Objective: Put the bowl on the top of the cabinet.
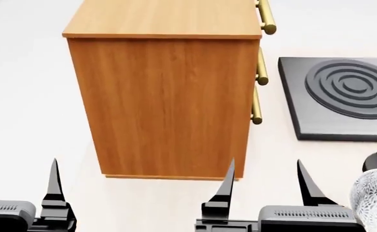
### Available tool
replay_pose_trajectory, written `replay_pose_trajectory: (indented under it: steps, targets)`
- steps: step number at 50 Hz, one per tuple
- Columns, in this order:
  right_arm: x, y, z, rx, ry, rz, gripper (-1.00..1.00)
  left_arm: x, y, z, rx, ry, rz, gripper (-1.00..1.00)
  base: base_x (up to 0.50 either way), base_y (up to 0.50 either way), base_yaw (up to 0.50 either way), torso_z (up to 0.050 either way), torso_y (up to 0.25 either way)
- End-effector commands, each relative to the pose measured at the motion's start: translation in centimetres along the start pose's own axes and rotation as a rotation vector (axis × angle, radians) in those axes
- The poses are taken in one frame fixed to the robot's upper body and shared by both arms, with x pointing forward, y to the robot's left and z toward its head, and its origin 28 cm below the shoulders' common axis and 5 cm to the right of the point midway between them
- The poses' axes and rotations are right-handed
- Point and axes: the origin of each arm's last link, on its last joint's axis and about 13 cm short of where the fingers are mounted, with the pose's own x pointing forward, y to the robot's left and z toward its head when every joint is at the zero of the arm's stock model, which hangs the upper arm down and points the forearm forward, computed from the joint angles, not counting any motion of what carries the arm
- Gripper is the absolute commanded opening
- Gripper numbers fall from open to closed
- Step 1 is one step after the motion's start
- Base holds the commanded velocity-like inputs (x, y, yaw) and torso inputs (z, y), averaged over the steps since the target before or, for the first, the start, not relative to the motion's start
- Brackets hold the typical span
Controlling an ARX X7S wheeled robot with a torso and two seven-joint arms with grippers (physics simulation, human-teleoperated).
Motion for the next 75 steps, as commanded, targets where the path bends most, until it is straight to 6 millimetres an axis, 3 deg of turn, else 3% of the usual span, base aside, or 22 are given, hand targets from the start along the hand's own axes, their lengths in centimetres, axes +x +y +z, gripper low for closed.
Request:
replay_pose_trajectory:
  steps: [1,67,75]
  targets:
    - [0.02,-0.03,-0.03,-0.002,0.001,-0.002,1.00,0.00,-0.01,0.01,0.001,0.000,0.000,1.00,0.23,0.02,0.00,0.000,0.000]
    - [0.40,-0.13,-0.30,-0.059,0.053,-0.082,1.00,-0.13,-0.10,-0.08,0.001,0.001,0.000,1.00,0.06,0.02,0.00,0.000,0.000]
    - [0.47,-0.77,0.37,-0.043,0.075,-0.087,1.00,-0.01,-0.17,-0.11,-0.001,0.000,-0.002,1.00,0.00,0.00,0.00,0.000,0.000]
